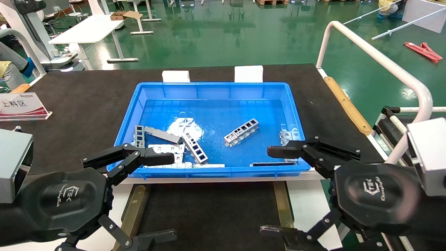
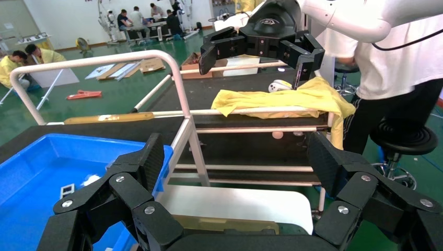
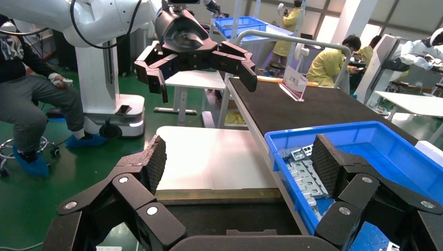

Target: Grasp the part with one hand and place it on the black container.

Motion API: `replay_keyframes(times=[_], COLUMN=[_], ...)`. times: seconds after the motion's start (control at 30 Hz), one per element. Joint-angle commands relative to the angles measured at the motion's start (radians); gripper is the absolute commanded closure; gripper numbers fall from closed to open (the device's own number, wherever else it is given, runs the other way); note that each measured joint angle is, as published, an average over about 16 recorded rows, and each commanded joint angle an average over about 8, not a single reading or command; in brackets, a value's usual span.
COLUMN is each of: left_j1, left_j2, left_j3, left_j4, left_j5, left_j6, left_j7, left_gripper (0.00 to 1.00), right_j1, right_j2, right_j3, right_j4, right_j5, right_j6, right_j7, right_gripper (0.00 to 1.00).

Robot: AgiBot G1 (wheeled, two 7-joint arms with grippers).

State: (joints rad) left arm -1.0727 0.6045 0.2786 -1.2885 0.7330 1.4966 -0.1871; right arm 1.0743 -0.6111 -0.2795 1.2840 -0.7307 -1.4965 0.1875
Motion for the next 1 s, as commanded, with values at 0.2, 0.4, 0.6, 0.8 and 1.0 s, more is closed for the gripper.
replay_keyframes(times=[0.2,0.4,0.6,0.8,1.0], left_j1=[0.0,0.0,0.0,0.0,0.0], left_j2=[0.0,0.0,0.0,0.0,0.0], left_j3=[0.0,0.0,0.0,0.0,0.0], left_j4=[0.0,0.0,0.0,0.0,0.0], left_j5=[0.0,0.0,0.0,0.0,0.001], left_j6=[0.0,0.0,0.0,0.0,0.0], left_j7=[0.0,0.0,0.0,0.0,0.0], left_gripper=[0.0,0.0,0.0,0.0,0.0], right_j1=[0.0,0.0,0.0,0.0,0.0], right_j2=[0.0,0.0,0.0,0.0,0.0], right_j3=[0.0,0.0,0.0,0.0,0.0], right_j4=[0.0,0.0,0.0,0.0,0.0], right_j5=[0.0,0.0,0.0,0.0,0.0], right_j6=[0.0,0.001,0.001,0.001,0.001], right_j7=[0.0,0.0,0.0,0.0,0.0], right_gripper=[0.0,0.0,0.0,0.0,0.0])
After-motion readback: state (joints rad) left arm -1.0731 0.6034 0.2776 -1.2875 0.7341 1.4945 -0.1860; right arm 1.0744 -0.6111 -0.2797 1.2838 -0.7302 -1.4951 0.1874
